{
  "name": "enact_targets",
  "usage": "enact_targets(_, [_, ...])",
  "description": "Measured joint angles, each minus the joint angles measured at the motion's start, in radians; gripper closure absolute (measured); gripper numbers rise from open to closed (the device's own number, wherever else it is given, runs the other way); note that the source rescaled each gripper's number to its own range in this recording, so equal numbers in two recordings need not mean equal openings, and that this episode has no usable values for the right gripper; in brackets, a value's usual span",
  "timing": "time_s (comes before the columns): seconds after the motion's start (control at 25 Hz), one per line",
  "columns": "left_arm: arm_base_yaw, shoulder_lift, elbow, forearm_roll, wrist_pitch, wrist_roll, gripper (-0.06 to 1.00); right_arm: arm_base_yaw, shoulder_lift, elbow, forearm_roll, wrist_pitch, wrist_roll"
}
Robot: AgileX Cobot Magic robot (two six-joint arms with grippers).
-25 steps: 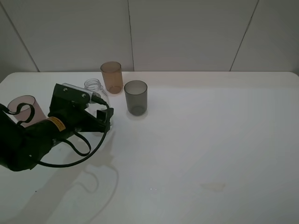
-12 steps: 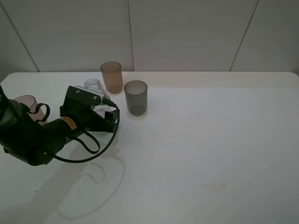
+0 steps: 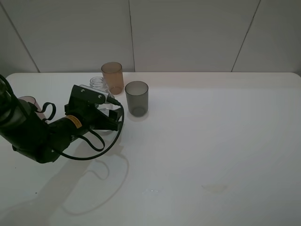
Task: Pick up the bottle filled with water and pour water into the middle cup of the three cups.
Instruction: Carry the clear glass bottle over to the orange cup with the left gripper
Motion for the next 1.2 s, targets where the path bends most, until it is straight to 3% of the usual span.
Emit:
enact_targets(0.2, [0.000, 0.000, 0.000, -0.003, 0.000, 0.003, -0.06, 0.000, 0.000, 0.000, 0.000, 0.000, 0.000])
enact_targets(0.28, [0.000, 0.000, 0.000, -0.003, 0.000, 0.003, 0.01, 0.000, 0.000, 0.000, 0.000, 0.000, 0.000])
enact_targets(0.36, [0.000, 0.000, 0.000, -0.003, 0.000, 0.003, 0.28, 0.000, 0.000, 0.000, 0.000, 0.000, 0.000])
enact_targets(0.4, [0.000, 0.000, 0.000, -0.003, 0.000, 0.003, 0.47, 0.000, 0.000, 0.000, 0.000, 0.000, 0.000])
enact_targets(0.44, [0.000, 0.000, 0.000, -0.004, 0.000, 0.003, 0.79, 0.000, 0.000, 0.000, 0.000, 0.000, 0.000])
enact_targets(0.48, [0.000, 0.000, 0.000, -0.006, 0.000, 0.004, 0.94, 0.000, 0.000, 0.000, 0.000, 0.000, 0.000])
enact_targets(1.2, [0.000, -0.001, 0.000, -0.006, 0.001, 0.004, 0.93, 0.000, 0.000, 0.000, 0.000, 0.000, 0.000])
